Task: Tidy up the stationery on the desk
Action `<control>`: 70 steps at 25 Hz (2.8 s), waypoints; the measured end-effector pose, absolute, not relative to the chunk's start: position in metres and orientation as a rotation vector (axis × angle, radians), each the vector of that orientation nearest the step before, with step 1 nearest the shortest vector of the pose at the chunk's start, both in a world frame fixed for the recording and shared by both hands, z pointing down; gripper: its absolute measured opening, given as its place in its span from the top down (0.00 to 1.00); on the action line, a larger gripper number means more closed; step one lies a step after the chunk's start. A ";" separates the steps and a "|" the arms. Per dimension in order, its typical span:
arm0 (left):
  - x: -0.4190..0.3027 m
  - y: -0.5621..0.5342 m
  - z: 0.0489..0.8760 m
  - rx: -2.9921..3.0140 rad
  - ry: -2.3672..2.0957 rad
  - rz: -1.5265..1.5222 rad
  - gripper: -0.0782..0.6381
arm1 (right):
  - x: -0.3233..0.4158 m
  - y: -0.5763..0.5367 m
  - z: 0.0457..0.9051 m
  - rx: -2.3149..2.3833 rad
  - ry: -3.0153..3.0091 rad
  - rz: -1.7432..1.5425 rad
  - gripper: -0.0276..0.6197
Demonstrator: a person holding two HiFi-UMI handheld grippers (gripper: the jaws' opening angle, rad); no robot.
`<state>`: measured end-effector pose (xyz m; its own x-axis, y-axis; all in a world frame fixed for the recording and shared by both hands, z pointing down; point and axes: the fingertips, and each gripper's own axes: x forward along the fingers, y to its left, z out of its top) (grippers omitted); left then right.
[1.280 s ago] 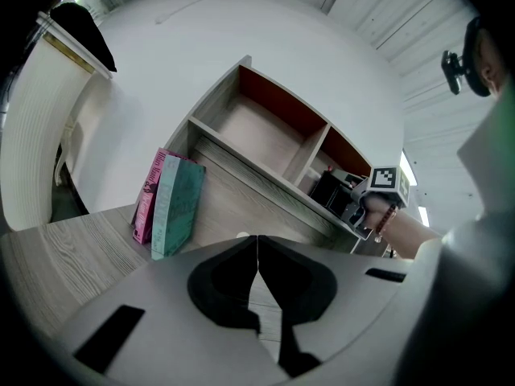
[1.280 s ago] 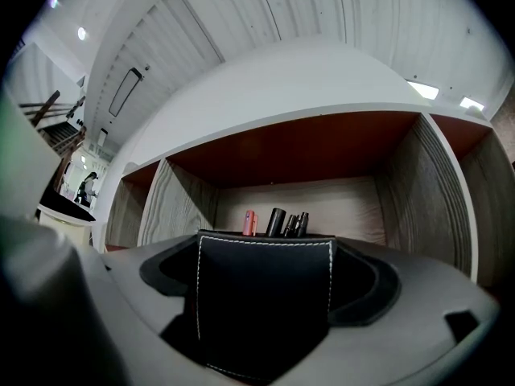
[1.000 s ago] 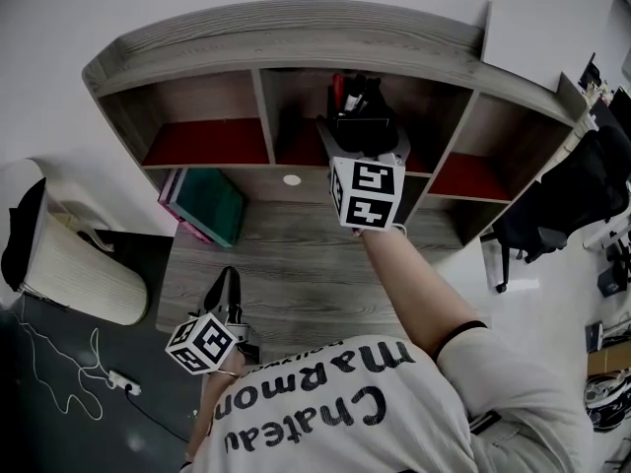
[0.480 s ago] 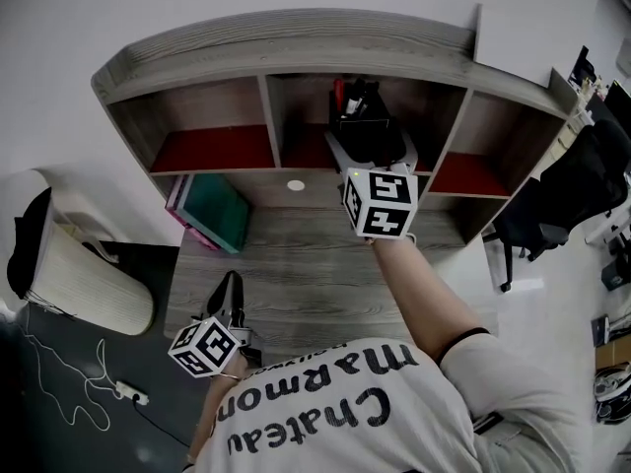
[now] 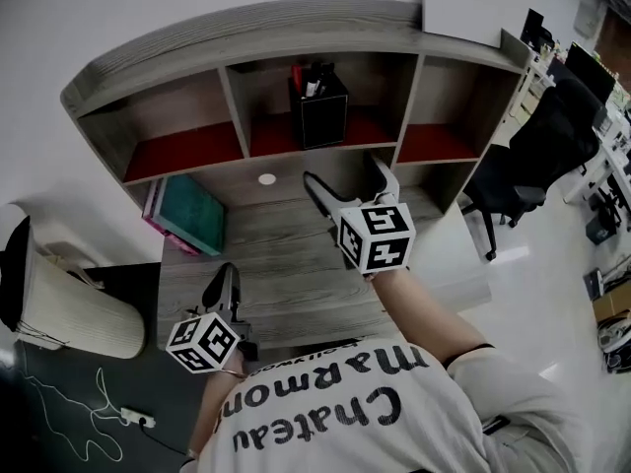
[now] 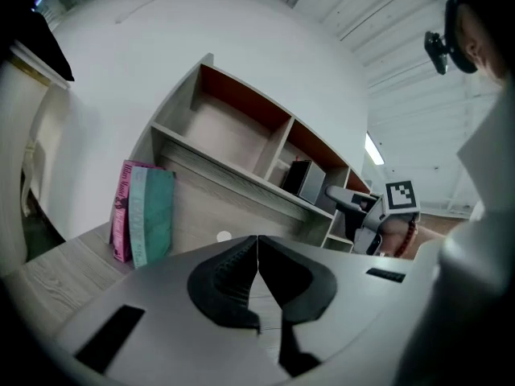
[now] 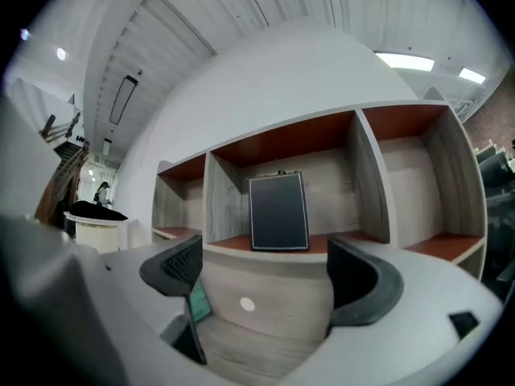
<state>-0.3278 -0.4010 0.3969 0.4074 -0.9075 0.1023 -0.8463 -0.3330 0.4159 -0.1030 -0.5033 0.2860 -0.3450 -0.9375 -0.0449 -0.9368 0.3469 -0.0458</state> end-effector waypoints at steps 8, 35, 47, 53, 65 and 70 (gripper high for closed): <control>-0.261 -0.395 0.371 2.350 -1.291 -0.286 0.87 | -0.075 -0.440 0.335 -1.768 2.533 -0.193 0.25; -0.098 -0.223 0.334 2.497 -1.276 -0.245 0.87 | 0.027 -0.253 0.359 -1.503 2.588 -0.424 0.67; -0.093 -0.166 0.347 2.486 -1.317 -0.226 0.87 | 0.019 -0.196 0.369 -1.448 2.650 -0.438 0.85; -0.091 -0.148 0.353 2.479 -1.306 -0.222 0.87 | 0.016 -0.177 0.374 -1.438 2.662 -0.443 0.91; -0.085 -0.136 0.367 2.461 -1.297 -0.204 0.87 | 0.023 -0.167 0.391 -1.491 2.694 -0.476 0.93; -0.081 -0.136 0.371 2.455 -1.300 -0.204 0.87 | 0.027 -0.167 0.394 -1.505 2.710 -0.470 0.93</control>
<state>-0.0811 -0.1360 0.3708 0.5678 -0.8223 0.0378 -0.7714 -0.5154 0.3731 0.0271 -0.1669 0.3935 -0.5391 -0.8308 0.1385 -0.8289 0.4942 -0.2621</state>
